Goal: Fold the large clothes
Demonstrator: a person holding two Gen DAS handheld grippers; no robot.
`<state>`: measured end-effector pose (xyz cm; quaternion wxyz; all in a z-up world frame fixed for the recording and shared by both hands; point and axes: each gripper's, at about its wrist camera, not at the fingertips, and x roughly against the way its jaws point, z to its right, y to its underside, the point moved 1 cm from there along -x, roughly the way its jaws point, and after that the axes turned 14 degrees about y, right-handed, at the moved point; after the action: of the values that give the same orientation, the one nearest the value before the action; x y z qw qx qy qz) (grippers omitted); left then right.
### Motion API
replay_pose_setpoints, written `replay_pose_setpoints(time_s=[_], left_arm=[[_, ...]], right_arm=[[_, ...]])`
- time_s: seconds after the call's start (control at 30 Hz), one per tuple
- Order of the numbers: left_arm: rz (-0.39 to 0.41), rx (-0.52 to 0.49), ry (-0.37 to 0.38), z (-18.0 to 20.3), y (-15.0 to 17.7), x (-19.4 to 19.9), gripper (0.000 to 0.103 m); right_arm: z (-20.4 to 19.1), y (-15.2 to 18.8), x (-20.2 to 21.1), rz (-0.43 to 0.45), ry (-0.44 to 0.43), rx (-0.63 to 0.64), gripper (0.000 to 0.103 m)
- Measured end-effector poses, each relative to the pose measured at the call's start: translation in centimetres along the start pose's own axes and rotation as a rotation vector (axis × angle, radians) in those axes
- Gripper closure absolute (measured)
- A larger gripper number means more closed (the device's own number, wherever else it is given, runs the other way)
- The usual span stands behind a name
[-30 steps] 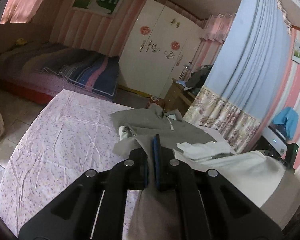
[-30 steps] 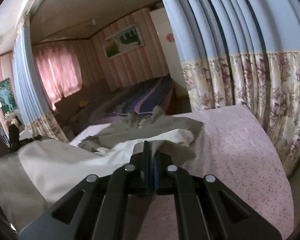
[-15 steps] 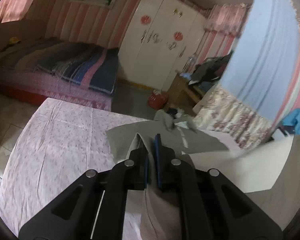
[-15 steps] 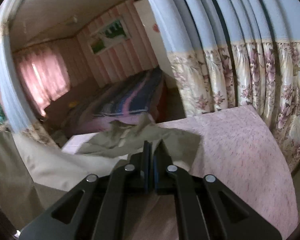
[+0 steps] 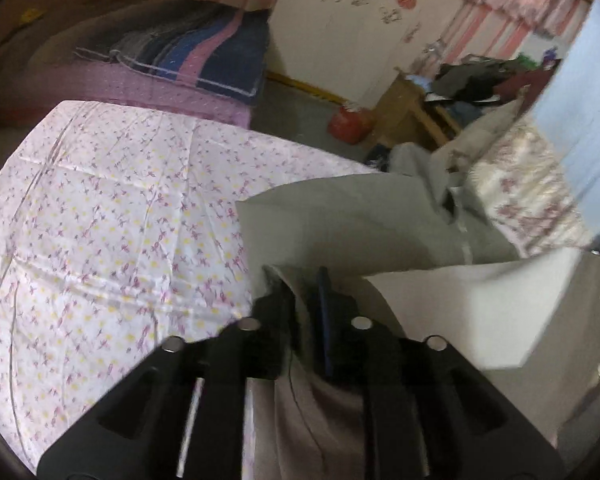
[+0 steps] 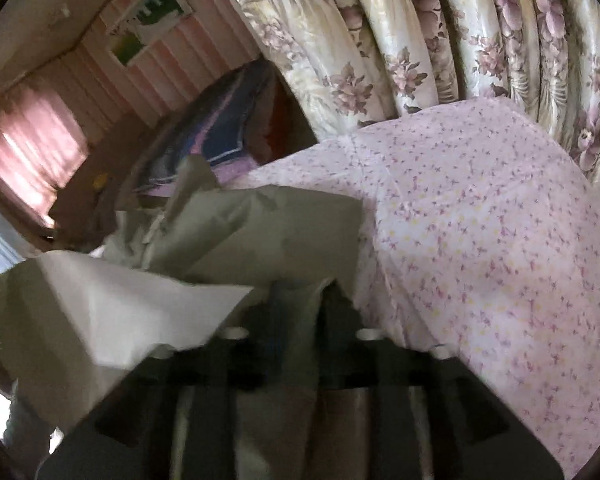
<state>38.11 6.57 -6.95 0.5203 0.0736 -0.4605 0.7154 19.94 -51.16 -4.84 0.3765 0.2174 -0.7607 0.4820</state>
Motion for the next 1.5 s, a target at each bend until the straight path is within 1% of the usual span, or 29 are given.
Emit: replay_pose_setpoints(time_s=[0.03, 0.07, 0.1, 0.17, 0.23, 0.3, 0.37, 0.4, 0.47, 0.53, 0.57, 0.63, 0.77, 0.8, 0.83, 0.87, 0.9, 0.93, 0.97, 1.0, 1.07, 1.1, 1.13, 1.17, 1.23, 1.3, 1.4, 1.47, 1.5], left_arm=[[0.01, -0.02, -0.022, 0.2, 0.4, 1.1, 0.028], [0.042, -0.037, -0.065, 0.3, 0.9, 2.5, 0.012], [0.083, -0.037, -0.084, 0.0, 1.7, 4.4, 0.005], [0.096, -0.001, -0.058, -0.6, 3.2, 6.7, 0.005], [0.11, 0.004, -0.052, -0.3, 5.6, 8.9, 0.005], [0.119, -0.015, -0.081, 0.9, 7.8, 10.0, 0.005], [0.152, -0.043, -0.12, 2.3, 9.9, 11.0, 0.004], [0.176, -0.064, -0.155, 3.2, 11.2, 11.6, 0.004], [0.208, -0.096, -0.191, 4.8, 13.0, 12.2, 0.003], [0.22, -0.155, -0.224, 6.6, 14.8, 12.6, 0.003], [0.216, -0.179, -0.24, 7.5, 15.5, 12.4, 0.003], [0.186, -0.211, -0.242, 8.6, 17.0, 11.8, 0.003], [0.113, -0.203, -0.232, 9.4, 18.0, 9.8, 0.003], [0.095, -0.191, -0.251, 9.3, 17.7, 9.0, 0.003], [0.078, -0.182, -0.262, 9.2, 17.5, 8.4, 0.003], [0.061, -0.172, -0.272, 8.9, 17.1, 7.8, 0.003], [0.043, -0.165, -0.287, 8.6, 16.7, 7.0, 0.004], [0.027, -0.163, -0.29, 8.4, 16.3, 6.4, 0.008], [0.016, -0.167, -0.285, 8.3, 16.0, 6.0, 0.013], [-0.005, -0.175, -0.283, 8.2, 15.6, 5.4, 0.029], [-0.017, -0.189, -0.284, 8.3, 15.3, 5.0, 0.053], [-0.013, -0.217, -0.264, 8.7, 14.8, 5.4, 0.078], [-0.006, -0.24, -0.264, 9.0, 14.4, 5.7, 0.092], [0.024, -0.27, -0.279, 9.7, 13.8, 6.5, 0.094], [0.069, -0.286, -0.277, 10.5, 12.3, 7.7, 0.095], [0.114, -0.269, -0.244, 10.9, 10.1, 9.0, 0.095], [0.152, -0.276, -0.234, 11.7, 6.8, 9.4, 0.092], [0.167, -0.262, -0.219, 12.1, 4.1, 8.6, 0.084], [0.184, -0.237, -0.218, 11.9, 2.2, 8.2, 0.071]], right_arm=[[1.1, 0.6, 1.9, 0.048, 0.007, -0.007, 0.009], [1.9, 1.1, 3.1, 0.065, -0.008, -0.005, 0.009], [3.0, 2.1, 4.5, 0.072, -0.028, -0.014, 0.009], [4.4, 3.8, 6.4, 0.087, -0.039, -0.042, 0.009], [4.6, 6.1, 8.3, 0.105, -0.05, -0.024, 0.009], [4.1, 8.2, 9.9, 0.142, -0.023, 0.0, 0.009], [3.0, 10.4, 11.5, 0.183, 0.0, 0.027, 0.009], [2.5, 11.3, 12.1, 0.207, 0.019, 0.039, 0.009], [0.7, 13.2, 13.4, 0.269, 0.056, 0.106, 0.009], [-1.3, 15.0, 14.3, 0.32, 0.096, 0.187, 0.009], [-2.2, 15.6, 14.4, 0.32, 0.098, 0.224, 0.009], [-4.2, 16.9, 14.2, 0.314, 0.123, 0.295, 0.009], [-6.1, 17.8, 12.8, 0.291, 0.187, 0.359, 0.01], [-6.3, 17.6, 12.2, 0.279, 0.188, 0.355, 0.012], [-6.2, 17.4, 11.6, 0.261, 0.191, 0.343, 0.021], [-6.0, 17.0, 10.8, 0.232, 0.19, 0.326, 0.045], [-6.0, 16.7, 10.2, 0.212, 0.191, 0.314, 0.059], [-5.7, 16.2, 9.6, 0.19, 0.19, 0.296, 0.078], [-5.6, 16.0, 9.3, 0.179, 0.183, 0.288, 0.083], [-5.6, 15.8, 9.0, 0.17, 0.175, 0.284, 0.091], [-5.8, 15.3, 9.3, 0.182, 0.169, 0.285, 0.096], [-5.9, 15.0, 9.7, 0.2, 0.165, 0.288, 0.096], [-6.0, 14.4, 10.5, 0.237, 0.165, 0.288, 0.097], [-6.0, 13.9, 11.1, 0.257, 0.162, 0.284, 0.098], [-5.9, 12.0, 12.3, 0.316, 0.161, 0.263, 0.098], [-6.0, 10.2, 12.5, 0.332, 0.143, 0.251, 0.098], [-6.9, 6.7, 12.4, 0.359, 0.133, 0.248, 0.098], [-7.8, 3.6, 11.7, 0.374, 0.135, 0.251, 0.098], [-8.0, 2.6, 11.3, 0.371, 0.132, 0.246, 0.098]])
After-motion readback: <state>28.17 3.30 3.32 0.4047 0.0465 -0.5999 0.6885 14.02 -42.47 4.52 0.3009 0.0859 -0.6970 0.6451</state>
